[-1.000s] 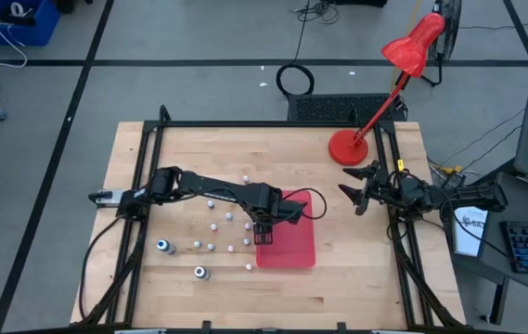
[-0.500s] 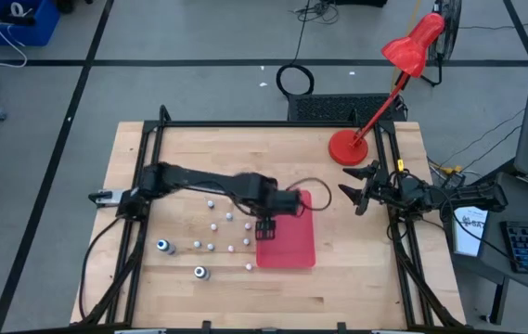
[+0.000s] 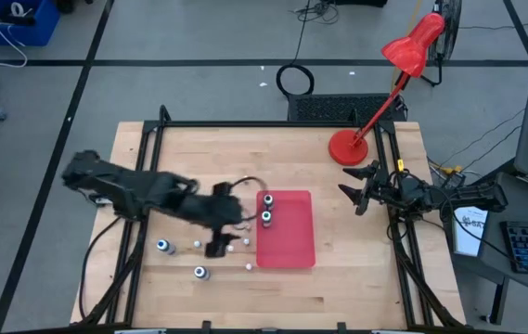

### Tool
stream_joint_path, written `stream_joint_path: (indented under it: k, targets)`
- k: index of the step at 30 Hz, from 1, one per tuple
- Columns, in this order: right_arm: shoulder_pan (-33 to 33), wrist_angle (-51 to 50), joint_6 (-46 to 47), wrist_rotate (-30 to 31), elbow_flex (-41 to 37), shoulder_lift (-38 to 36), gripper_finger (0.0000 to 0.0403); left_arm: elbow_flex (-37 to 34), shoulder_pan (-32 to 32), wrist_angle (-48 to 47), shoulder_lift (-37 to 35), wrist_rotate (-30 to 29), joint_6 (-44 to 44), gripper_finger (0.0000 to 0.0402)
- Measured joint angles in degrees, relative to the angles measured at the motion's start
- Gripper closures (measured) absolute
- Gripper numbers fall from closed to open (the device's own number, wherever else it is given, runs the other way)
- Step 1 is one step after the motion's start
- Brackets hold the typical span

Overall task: Pick & Place food coloring
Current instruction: Put the big blue food coloring into the red bin

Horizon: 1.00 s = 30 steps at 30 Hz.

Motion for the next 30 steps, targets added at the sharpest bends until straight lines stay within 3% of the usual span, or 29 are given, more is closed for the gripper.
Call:
stream_joint_path:
  k: [7,15,19,27,30]
  targets:
    - [0.0,0.0,0.01,0.0,0.01,0.0,0.0124,-10.55,-7.45,3.84,-6.02,-1.91,-14.25,0.0133]
    - [0.0,0.0,-0.01,0.0,0.01,0.0,0.0124,-16.74,-10.34,4.04,-5.94,-3.78,-20.37,0.0133]
    - [0.02,0.0,0.0,0.0,0.01,0.0,0.0124,-16.06,-7.92,-5.34,-5.94,-1.57,-33.23,0.0133]
    - [0.0,0.0,-0.01,0.0,-0.01,0.0,0.0124,-15.42,-5.57,-33.86,-5.94,7.02,-61.55,0.0133]
    - [0.02,0.0,0.01,0.0,0.01,0.0,0.0124,-15.42,-6.37,-35.92,-5.95,10.1,-68.69,0.0133]
